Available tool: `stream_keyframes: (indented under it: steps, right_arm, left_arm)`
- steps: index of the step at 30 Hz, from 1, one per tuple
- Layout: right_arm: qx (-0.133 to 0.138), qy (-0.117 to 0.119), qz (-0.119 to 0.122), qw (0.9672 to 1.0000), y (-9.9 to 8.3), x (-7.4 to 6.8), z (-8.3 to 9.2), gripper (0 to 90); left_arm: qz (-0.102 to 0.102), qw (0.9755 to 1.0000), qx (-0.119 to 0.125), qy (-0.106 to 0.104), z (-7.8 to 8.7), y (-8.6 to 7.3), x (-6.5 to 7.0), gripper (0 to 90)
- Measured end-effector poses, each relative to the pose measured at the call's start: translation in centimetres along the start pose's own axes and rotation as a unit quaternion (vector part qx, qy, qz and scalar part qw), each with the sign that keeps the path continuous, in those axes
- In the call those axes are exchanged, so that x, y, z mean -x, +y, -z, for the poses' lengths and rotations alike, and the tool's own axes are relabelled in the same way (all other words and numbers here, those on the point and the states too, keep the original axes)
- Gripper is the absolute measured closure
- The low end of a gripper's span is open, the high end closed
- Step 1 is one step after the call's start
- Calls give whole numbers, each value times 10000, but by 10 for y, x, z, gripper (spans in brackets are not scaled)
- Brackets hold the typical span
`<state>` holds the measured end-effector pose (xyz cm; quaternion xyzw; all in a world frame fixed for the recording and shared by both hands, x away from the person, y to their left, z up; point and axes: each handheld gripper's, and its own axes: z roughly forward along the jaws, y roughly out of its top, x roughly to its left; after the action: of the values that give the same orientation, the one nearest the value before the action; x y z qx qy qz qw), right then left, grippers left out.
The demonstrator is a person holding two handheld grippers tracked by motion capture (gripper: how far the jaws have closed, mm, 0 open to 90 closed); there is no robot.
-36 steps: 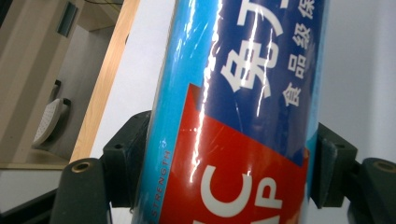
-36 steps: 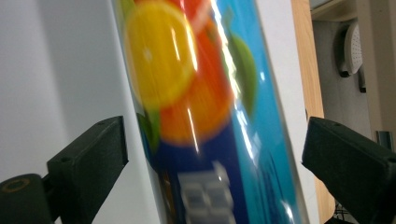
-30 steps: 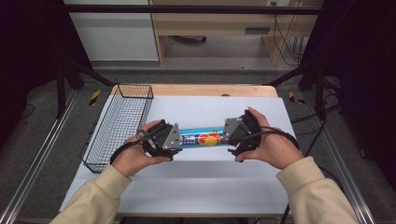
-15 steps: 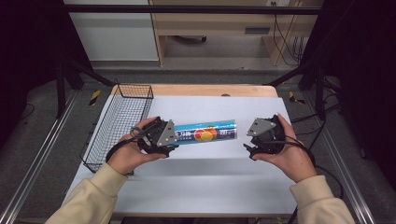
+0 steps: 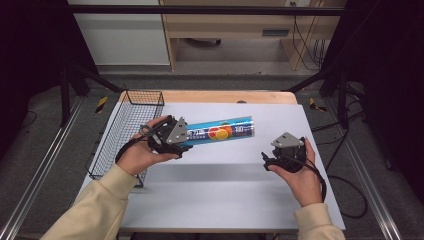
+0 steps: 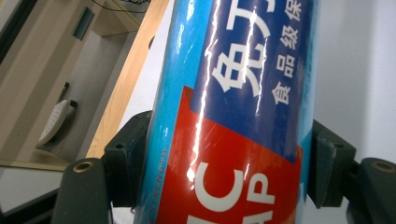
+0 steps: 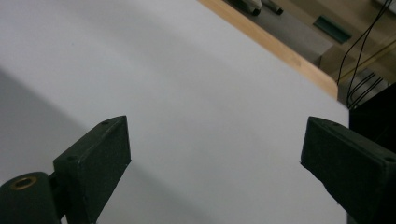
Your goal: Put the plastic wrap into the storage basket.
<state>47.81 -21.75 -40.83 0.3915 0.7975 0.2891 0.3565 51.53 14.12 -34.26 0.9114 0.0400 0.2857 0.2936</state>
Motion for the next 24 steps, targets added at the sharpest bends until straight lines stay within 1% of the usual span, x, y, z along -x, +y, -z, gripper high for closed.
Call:
stream_keyframes:
  steps: [1, 2, 3, 4, 6, 8, 9, 10, 11, 12, 13, 14, 15, 16, 17, 18, 19, 22, 24]
  right_arm:
    - [-22, 4, -77, 10000, -3, -1, -2, 85]
    - [13, -54, -212, 9998, -9, -4, -5, 83]
    - [21, -103, -238, 9997, -13, -5, -7, 82]
    - [25, -174, -267, 9995, -16, -7, -10, 82]
    - [29, -396, -489, 9980, -22, -11, -14, 69]
    - [16, -229, -681, 9974, -26, -15, -18, 76]
    - [25, -254, -680, 9974, -28, -18, -19, 75]
    - [72, -319, -728, 9968, -30, -22, -20, 76]
    - [85, -334, -730, 9967, -30, -23, -20, 73]
    - [86, -417, -750, 9963, -31, -24, -19, 71]
    - [105, -480, -826, 9954, -30, -24, -18, 64]
    - [105, -480, -826, 9954, -30, -24, -18, 64]
    - [105, -618, -827, 9946, -30, -26, -18, 63]
    - [105, -618, -827, 9946, -30, -26, -18, 63]
    - [65, -781, -870, 9931, -29, -30, -18, 63]
    - [65, -781, -870, 9931, -29, -30, -18, 63]
    - [44, -730, -784, 9942, -28, -35, -18, 62]
    - [20, -755, -796, 9940, -28, -38, -17, 64]
    - [34, -745, -834, 9937, -27, -39, -16, 64]
  left_arm:
    - [-4, 10000, -11, 23, 0, 1, -1, 284]
    - [-17, 10000, -9, 34, 0, 2, -2, 284]
    - [-6, 10000, -29, 42, 1, 4, -3, 284]
    - [-13, 10000, -24, 74, 1, 5, -4, 285]
    - [36, 9999, 8, 98, 3, 8, -7, 285]
    - [101, 9999, 48, 121, 4, 10, -9, 286]
    - [131, 9998, 61, 102, 5, 11, -10, 287]
    - [110, 9999, 33, 99, 5, 11, -11, 286]
    - [127, 9999, 34, 112, 5, 13, -11, 287]
    - [123, 9998, 11, 124, 5, 13, -11, 287]
    - [91, 9998, -73, 139, 4, 15, -11, 288]
    - [91, 9998, -73, 139, 4, 15, -11, 287]
    - [135, 9997, -164, 154, 2, 16, -9, 288]
    - [135, 9997, -164, 154, 2, 16, -9, 288]
    - [91, 9992, -299, 245, 1, 16, -7, 288]
    - [91, 9992, -299, 245, 1, 16, -7, 288]
    - [207, 9992, -249, 238, 0, 14, -5, 288]
    - [249, 9991, -220, 247, 1, 14, -4, 288]
    - [242, 9988, -302, 301, 6, 16, -4, 289]
